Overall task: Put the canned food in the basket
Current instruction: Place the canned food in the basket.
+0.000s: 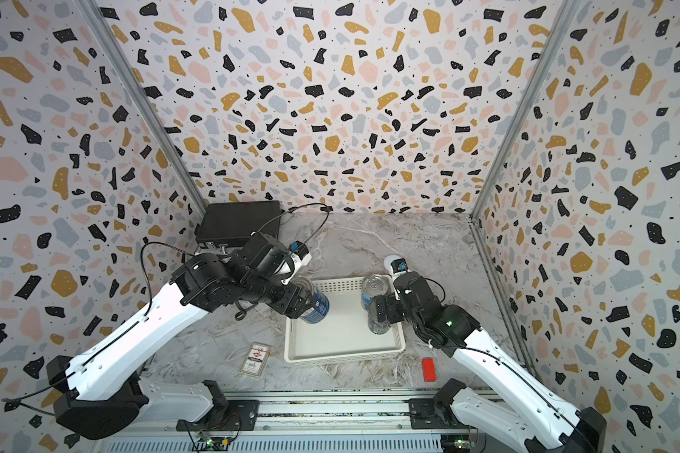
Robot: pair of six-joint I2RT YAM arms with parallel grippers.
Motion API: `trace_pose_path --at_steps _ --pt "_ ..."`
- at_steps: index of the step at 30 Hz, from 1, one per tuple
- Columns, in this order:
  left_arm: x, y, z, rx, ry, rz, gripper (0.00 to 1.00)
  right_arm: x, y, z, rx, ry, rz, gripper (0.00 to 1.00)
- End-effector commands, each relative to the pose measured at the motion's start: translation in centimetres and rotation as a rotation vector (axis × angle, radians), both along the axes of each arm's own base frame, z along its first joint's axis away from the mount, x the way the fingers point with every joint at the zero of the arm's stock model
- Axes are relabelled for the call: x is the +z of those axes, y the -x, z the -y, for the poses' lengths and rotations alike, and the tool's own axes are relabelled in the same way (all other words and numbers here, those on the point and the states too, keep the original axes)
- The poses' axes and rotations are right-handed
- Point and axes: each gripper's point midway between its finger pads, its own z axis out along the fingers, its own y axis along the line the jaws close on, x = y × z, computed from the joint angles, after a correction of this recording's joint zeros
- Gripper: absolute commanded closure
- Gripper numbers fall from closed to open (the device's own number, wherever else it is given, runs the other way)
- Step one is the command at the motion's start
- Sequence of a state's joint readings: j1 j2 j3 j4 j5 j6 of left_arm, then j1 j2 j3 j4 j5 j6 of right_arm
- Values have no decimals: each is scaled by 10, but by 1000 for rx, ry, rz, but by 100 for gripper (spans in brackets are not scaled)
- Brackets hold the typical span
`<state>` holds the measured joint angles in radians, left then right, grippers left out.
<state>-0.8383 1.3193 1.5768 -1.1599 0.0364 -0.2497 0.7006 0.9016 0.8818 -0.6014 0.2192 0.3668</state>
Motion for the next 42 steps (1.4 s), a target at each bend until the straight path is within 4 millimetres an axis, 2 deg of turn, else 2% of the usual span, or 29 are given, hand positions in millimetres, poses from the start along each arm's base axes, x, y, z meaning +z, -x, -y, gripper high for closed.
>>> trace_pose_path --at_steps 1,14,19,22,29,42 --pt "14 -9 19 -44 76 56 48 9 2 8 -31 -4 27 0" --pt "-42 -18 37 -68 -24 -60 49 7 1 6 -27 -3 19 0" --pt "-73 -37 27 -4 -160 -56 52 6 1 5 -25 -1 16 0" --pt "-88 -42 25 25 -199 -66 52 4 1 4 -22 1 10 0" --pt "-106 -56 10 128 -271 -46 53 4 1 4 -19 -3 6 0" --pt "-140 -64 -8 241 -342 -105 54 3 1 3 -18 -4 2 0"
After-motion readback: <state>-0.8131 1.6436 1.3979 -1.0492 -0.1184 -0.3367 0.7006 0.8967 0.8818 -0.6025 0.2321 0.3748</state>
